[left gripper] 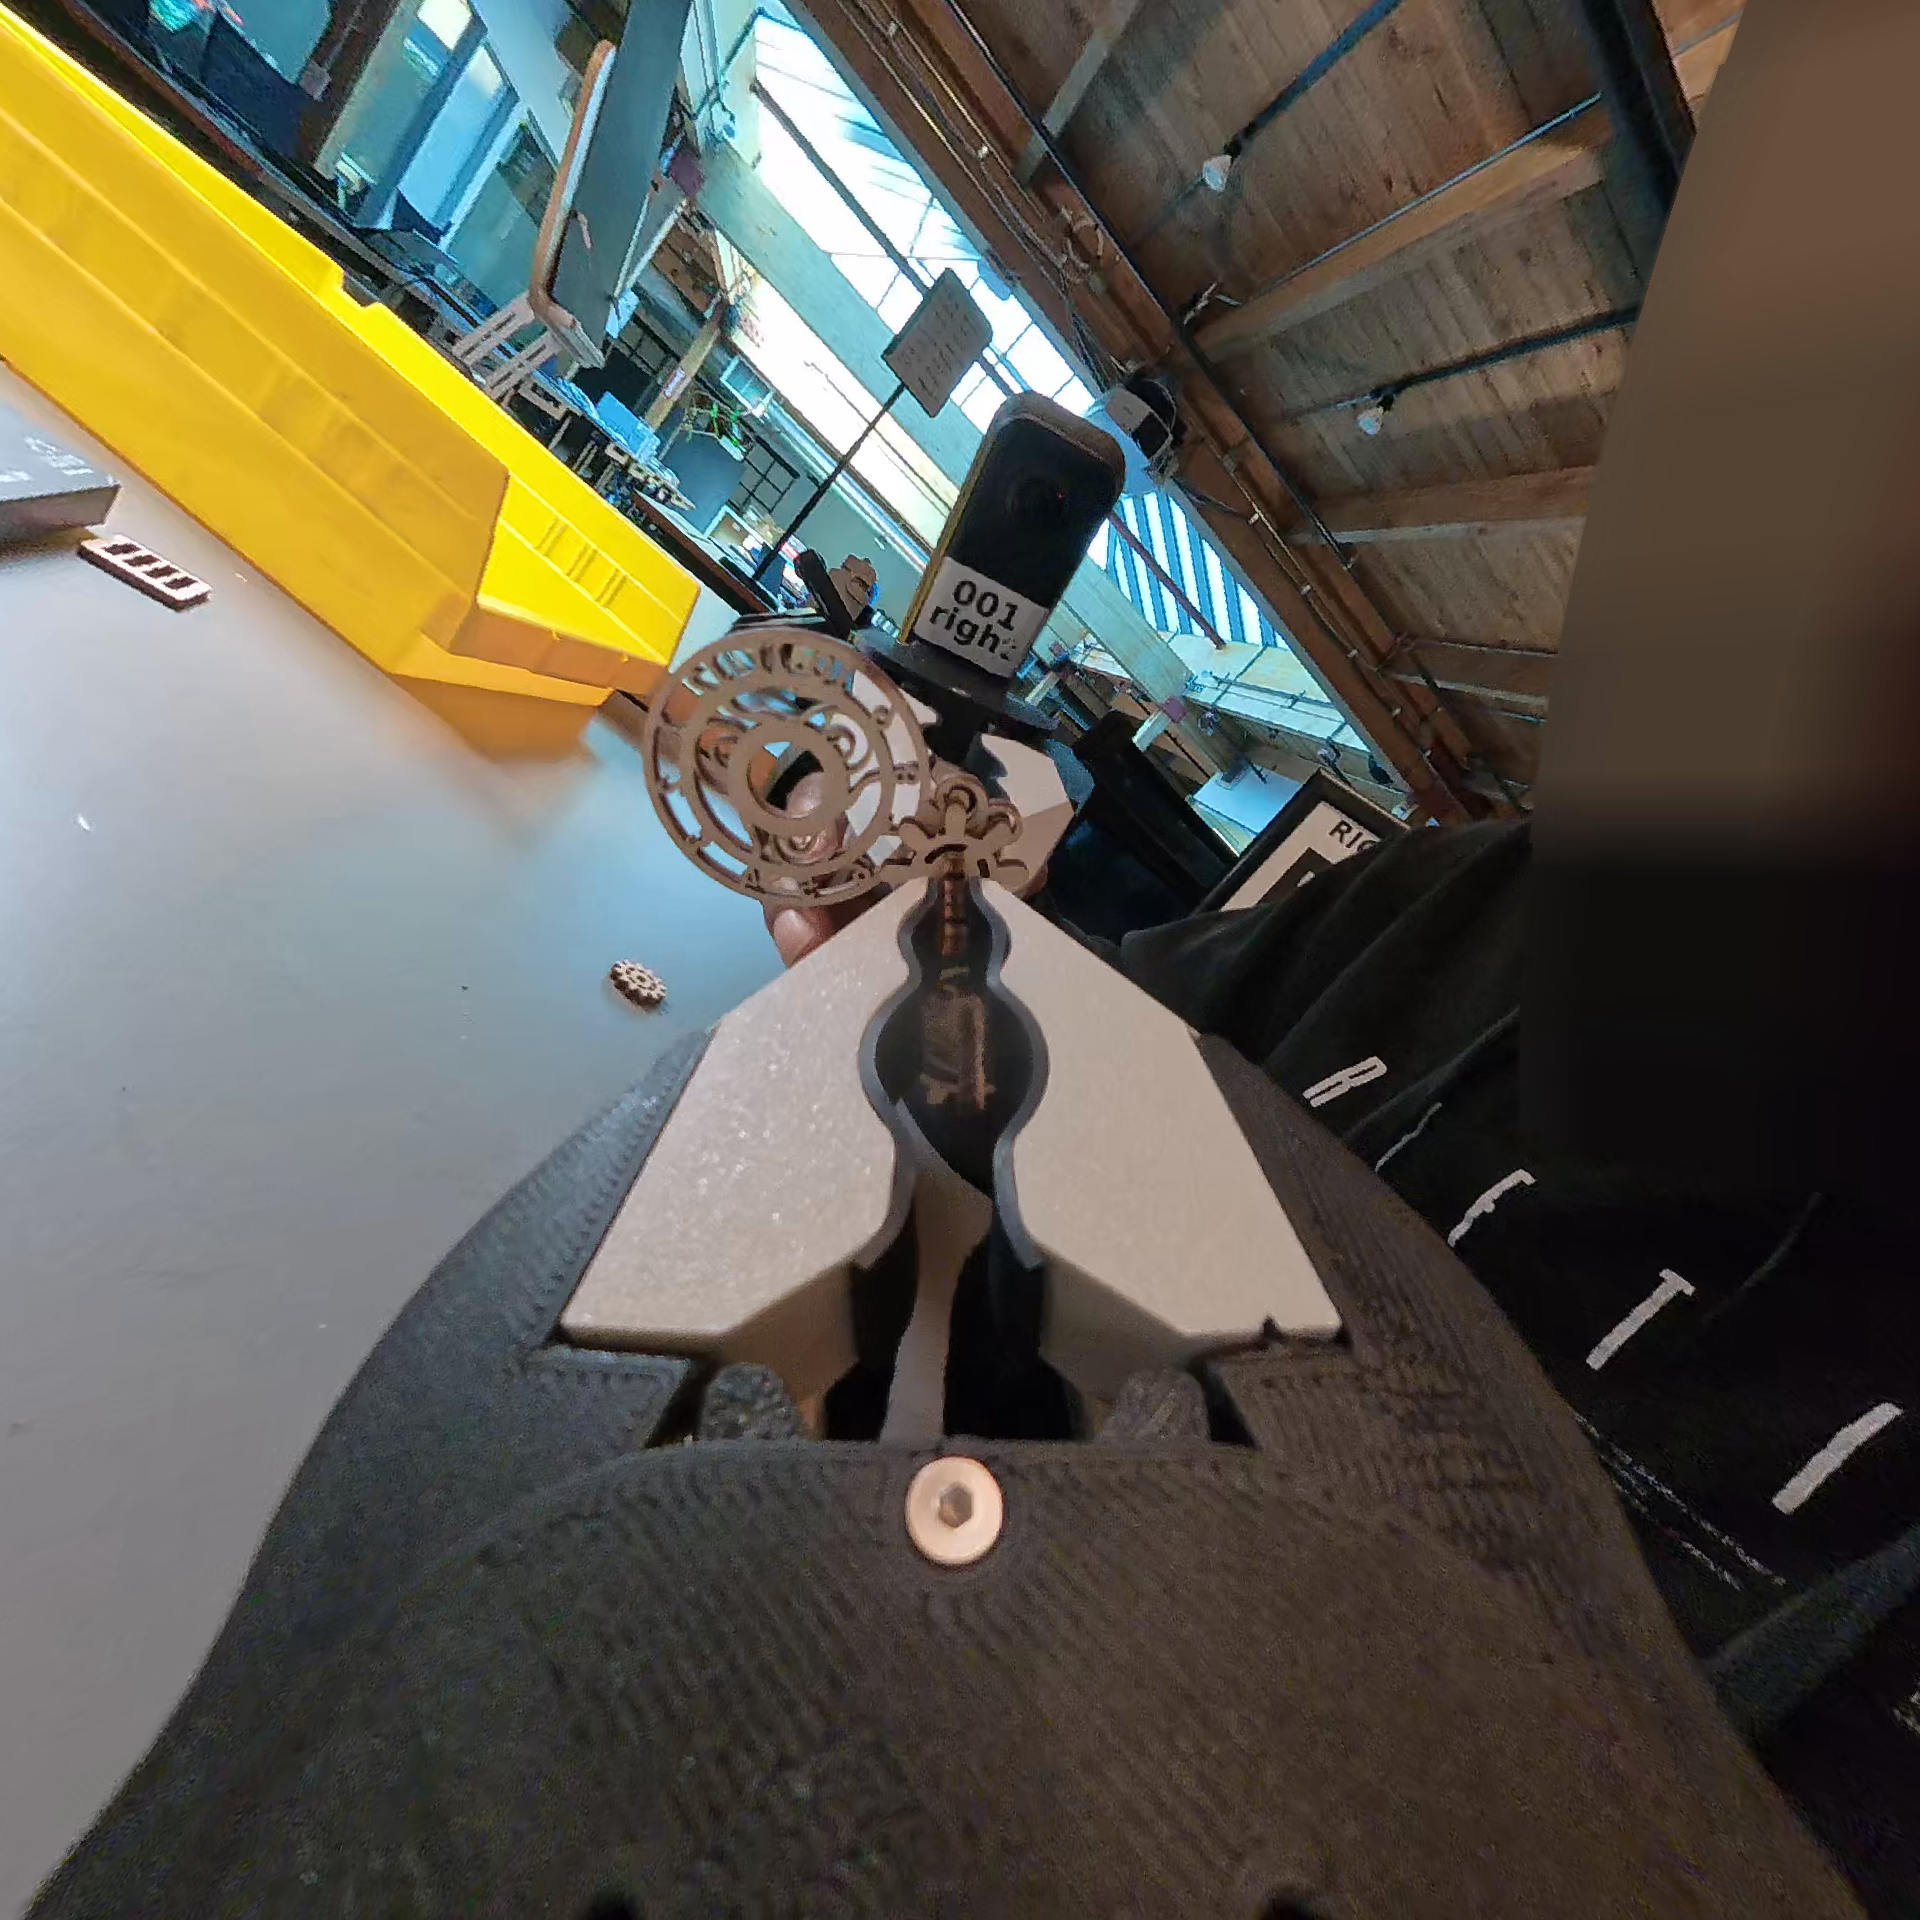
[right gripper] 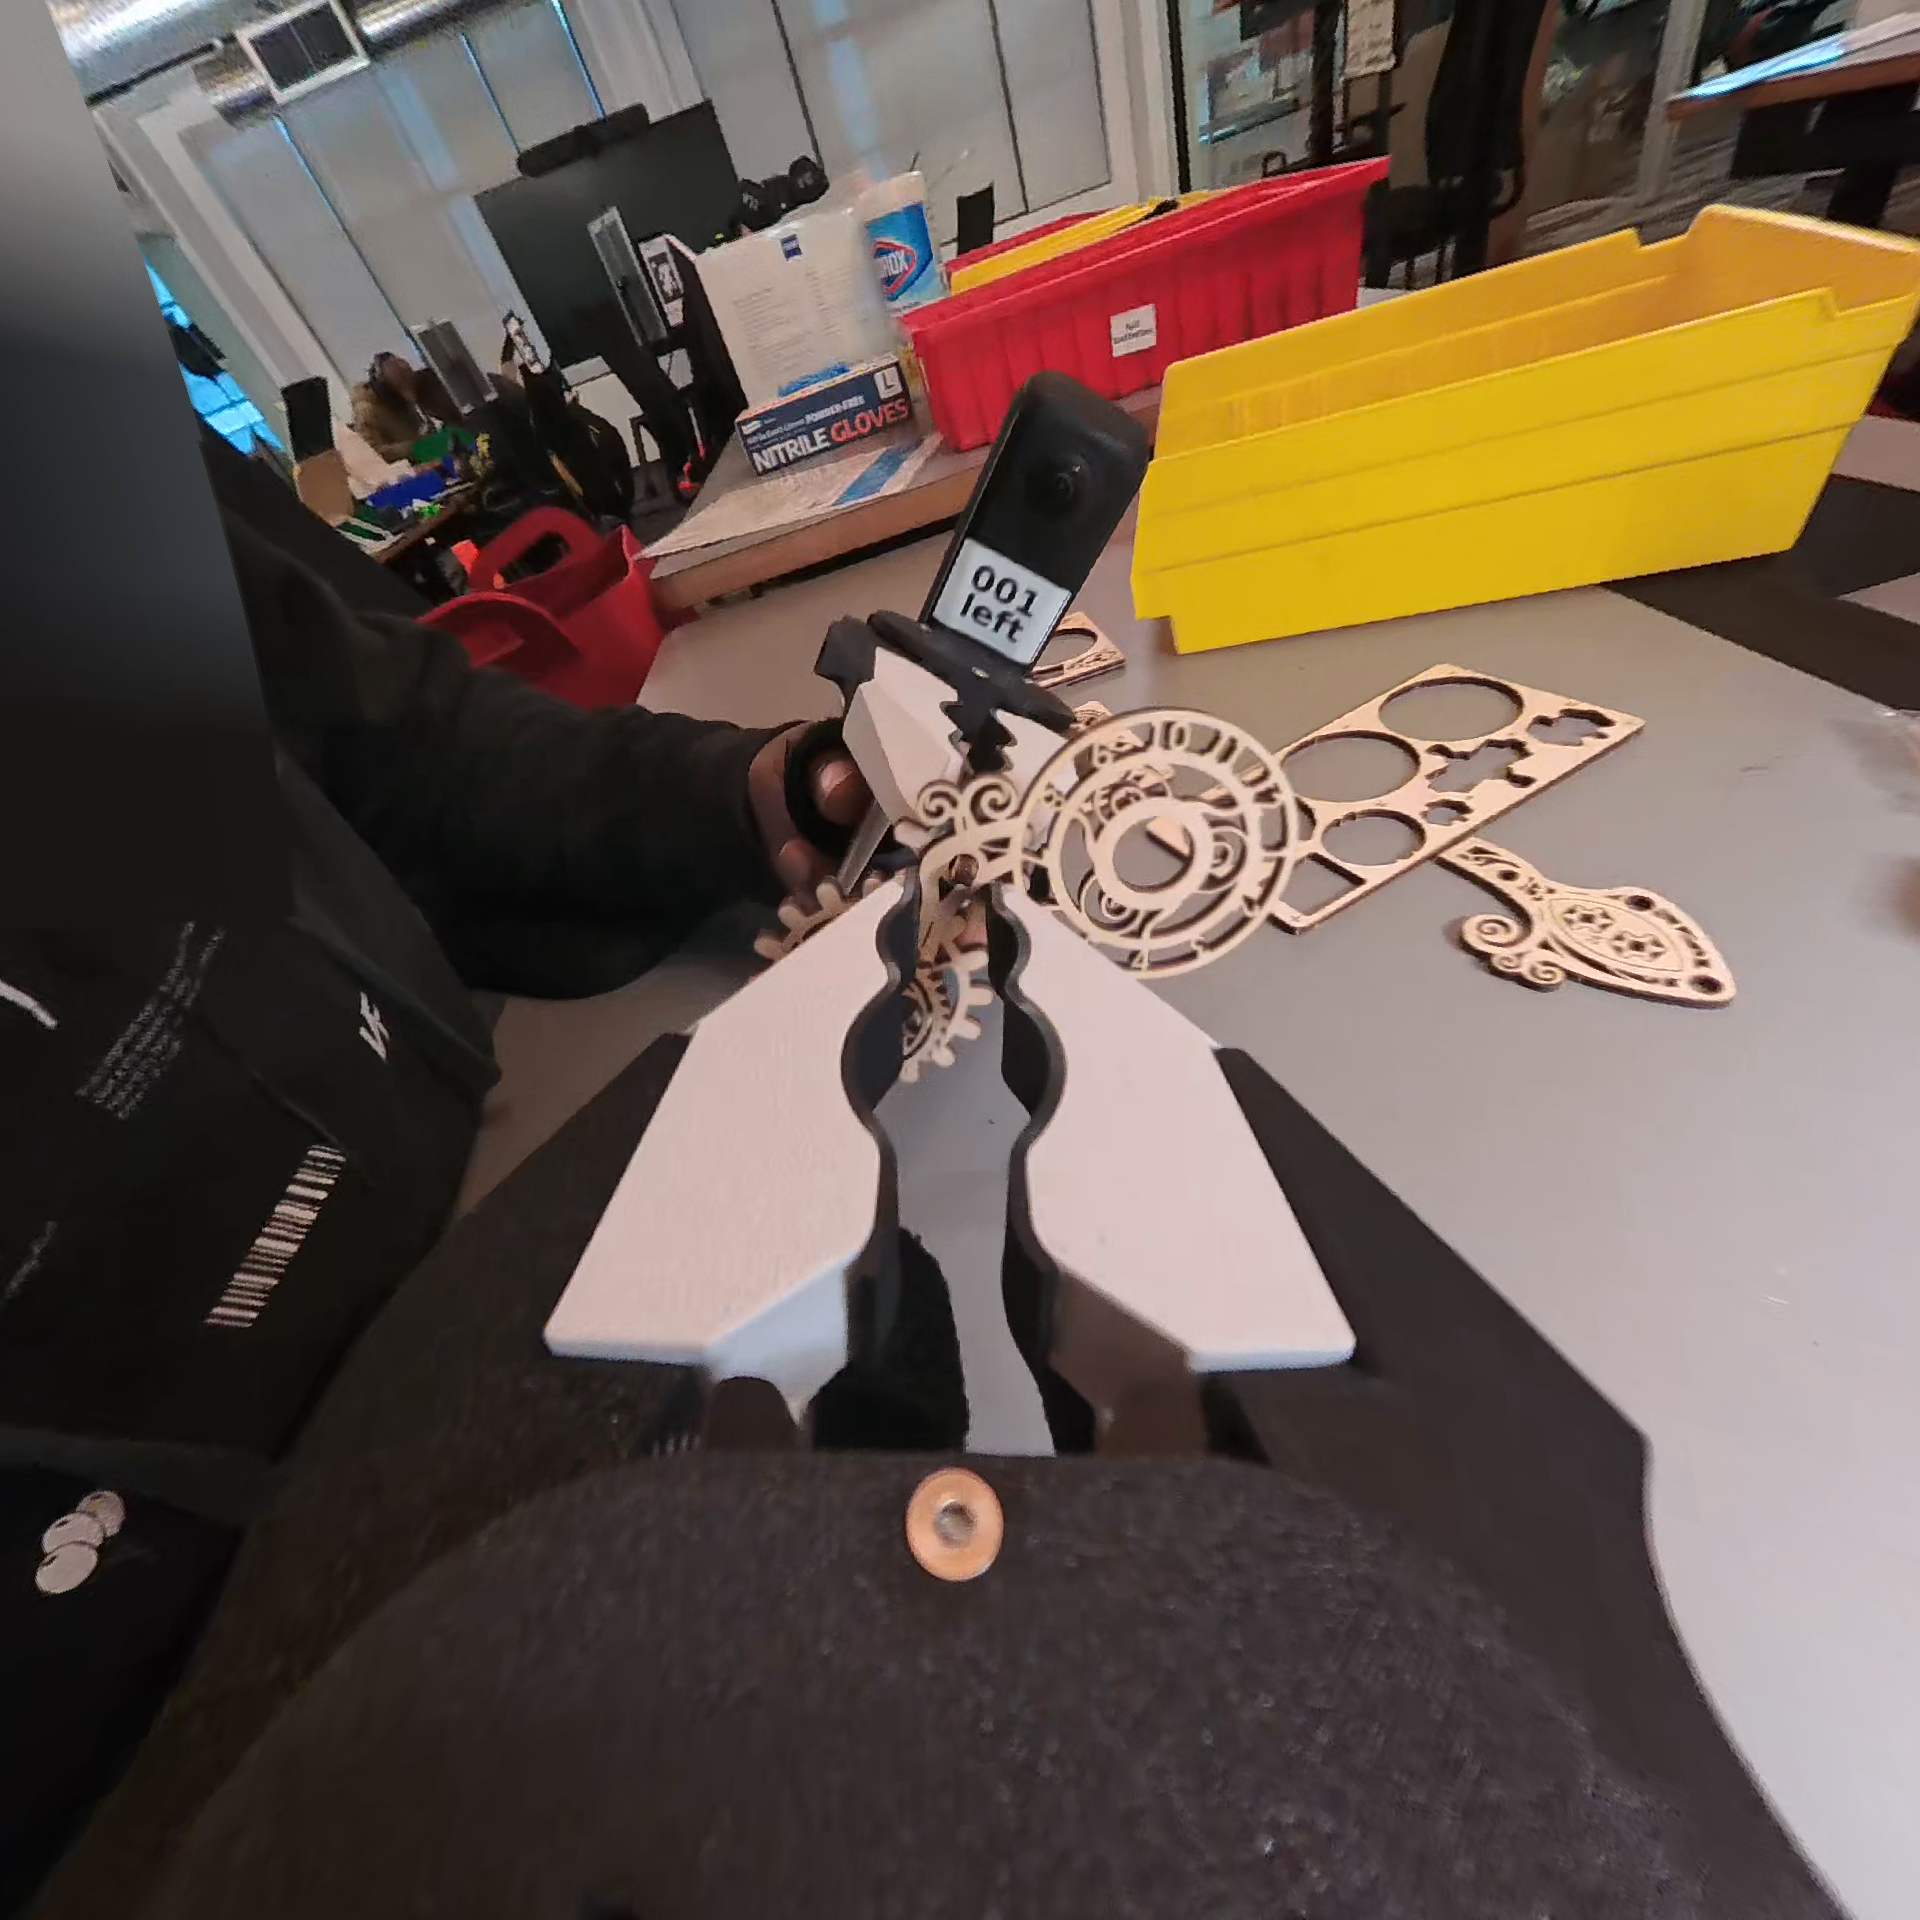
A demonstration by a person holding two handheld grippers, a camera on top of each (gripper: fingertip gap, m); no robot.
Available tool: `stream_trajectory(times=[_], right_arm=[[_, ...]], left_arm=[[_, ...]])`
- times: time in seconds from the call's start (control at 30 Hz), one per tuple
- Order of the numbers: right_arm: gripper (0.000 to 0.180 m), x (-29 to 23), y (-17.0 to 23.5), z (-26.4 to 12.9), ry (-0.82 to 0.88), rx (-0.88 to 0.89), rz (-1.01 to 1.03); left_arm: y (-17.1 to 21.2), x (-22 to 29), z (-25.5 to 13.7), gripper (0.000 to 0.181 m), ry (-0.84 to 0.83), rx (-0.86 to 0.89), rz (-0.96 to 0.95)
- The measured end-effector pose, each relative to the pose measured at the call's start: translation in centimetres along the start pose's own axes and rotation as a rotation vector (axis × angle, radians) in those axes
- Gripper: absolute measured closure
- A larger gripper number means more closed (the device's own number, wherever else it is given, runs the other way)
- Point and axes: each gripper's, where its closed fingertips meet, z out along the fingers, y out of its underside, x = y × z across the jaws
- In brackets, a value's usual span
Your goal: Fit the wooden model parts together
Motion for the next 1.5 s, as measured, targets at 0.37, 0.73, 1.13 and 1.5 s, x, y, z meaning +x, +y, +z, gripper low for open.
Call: stream_trajectory(times=[0.37, 0.73, 1.13, 1.5], right_arm=[[0.170, -0.4, 1.1, 0.5, -0.020, -0.065, -0.002], [0.155, -1.0, -2.5, -1.1, -0.013, 0.047, -0.024], [0.157, 5.6, 10.2, -12.0, 0.456, -0.654, 0.014], [0.161, 6.4, 12.6, -11.0, 0.476, -0.737, 0.000]], left_arm=[[1.0, -0.2, -0.5, 0.179, -0.008, -0.055, -0.041], [-1.0, 1.9, -0.7, 0.180, 0.178, 0.093, -0.097], [-1.2, 2.2, -1.4, 0.180, 0.170, 0.098, -0.046], [-0.5, 2.7, -1.2, 0.179, 0.188, 0.089, -0.025]])
